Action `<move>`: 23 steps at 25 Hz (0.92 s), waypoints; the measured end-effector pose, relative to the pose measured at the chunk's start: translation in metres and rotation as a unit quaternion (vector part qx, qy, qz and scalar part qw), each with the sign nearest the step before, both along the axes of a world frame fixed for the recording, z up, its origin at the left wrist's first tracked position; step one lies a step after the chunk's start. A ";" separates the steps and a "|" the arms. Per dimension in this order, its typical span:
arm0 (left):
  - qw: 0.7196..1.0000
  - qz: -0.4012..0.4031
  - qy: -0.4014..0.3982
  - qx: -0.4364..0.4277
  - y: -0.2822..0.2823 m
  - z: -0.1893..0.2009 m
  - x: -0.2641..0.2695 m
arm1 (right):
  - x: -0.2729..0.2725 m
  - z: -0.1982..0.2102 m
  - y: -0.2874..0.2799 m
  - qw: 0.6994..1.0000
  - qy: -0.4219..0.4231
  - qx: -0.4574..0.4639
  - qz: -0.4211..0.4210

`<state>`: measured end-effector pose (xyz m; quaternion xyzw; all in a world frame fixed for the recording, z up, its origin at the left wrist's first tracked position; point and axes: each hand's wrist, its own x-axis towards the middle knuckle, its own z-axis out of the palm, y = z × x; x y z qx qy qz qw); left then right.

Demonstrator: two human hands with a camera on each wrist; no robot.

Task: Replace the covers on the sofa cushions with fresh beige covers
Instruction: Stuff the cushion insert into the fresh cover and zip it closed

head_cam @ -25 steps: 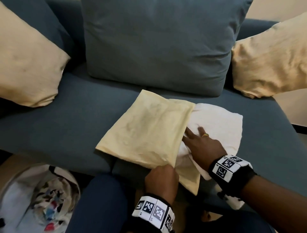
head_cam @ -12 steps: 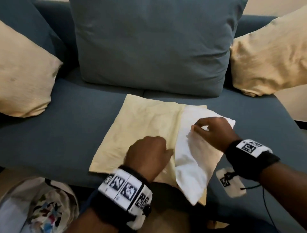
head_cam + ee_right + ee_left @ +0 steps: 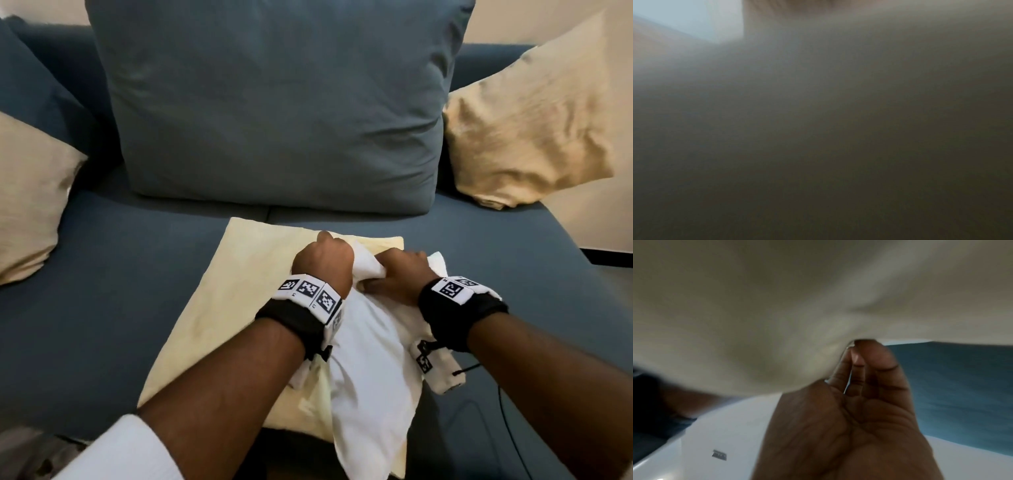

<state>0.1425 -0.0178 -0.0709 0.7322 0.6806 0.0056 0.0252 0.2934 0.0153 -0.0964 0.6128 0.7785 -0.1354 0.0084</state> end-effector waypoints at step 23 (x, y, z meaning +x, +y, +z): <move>0.955 0.150 -0.250 0.051 -0.179 -0.056 -0.007 | 0.035 -0.026 -0.119 0.951 -0.189 -0.026 0.244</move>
